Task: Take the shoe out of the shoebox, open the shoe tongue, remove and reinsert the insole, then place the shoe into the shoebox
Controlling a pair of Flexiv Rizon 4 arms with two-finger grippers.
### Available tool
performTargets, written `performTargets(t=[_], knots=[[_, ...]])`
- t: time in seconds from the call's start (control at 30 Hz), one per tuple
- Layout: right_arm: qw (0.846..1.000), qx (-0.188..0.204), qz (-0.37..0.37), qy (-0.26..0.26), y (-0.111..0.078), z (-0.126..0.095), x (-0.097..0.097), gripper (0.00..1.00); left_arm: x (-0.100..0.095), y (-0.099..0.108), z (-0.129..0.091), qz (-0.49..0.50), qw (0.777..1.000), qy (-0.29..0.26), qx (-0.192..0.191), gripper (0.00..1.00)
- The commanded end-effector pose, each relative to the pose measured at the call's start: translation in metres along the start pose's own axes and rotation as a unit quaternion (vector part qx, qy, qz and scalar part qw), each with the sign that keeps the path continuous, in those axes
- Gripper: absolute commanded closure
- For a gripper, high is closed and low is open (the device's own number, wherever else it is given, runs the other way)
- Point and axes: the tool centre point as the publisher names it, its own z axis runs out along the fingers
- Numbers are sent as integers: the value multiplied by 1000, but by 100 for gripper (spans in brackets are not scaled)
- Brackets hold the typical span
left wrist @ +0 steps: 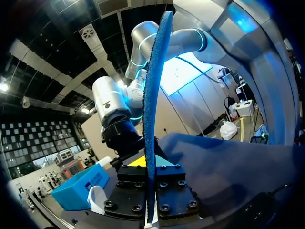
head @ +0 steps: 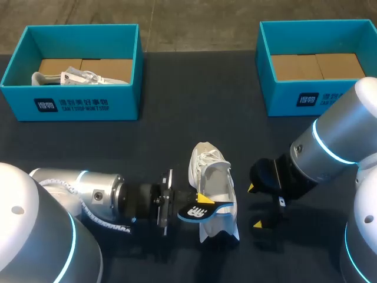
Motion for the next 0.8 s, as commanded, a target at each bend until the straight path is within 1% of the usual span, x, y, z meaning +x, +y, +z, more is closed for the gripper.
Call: performTargets(t=[0.03, 0.63, 0.8], knots=[[1000, 1, 0, -2, 0, 2, 1, 0, 2, -1, -2, -1, 1000, -7, -6, 100], [1000, 1, 0, -2, 0, 2, 1, 0, -3, 8, -6, 5, 1000, -20, -24, 100], [1000, 1, 0, -2, 0, 2, 1, 0, -4, 13, -7, 5, 999, -24, -32, 100]])
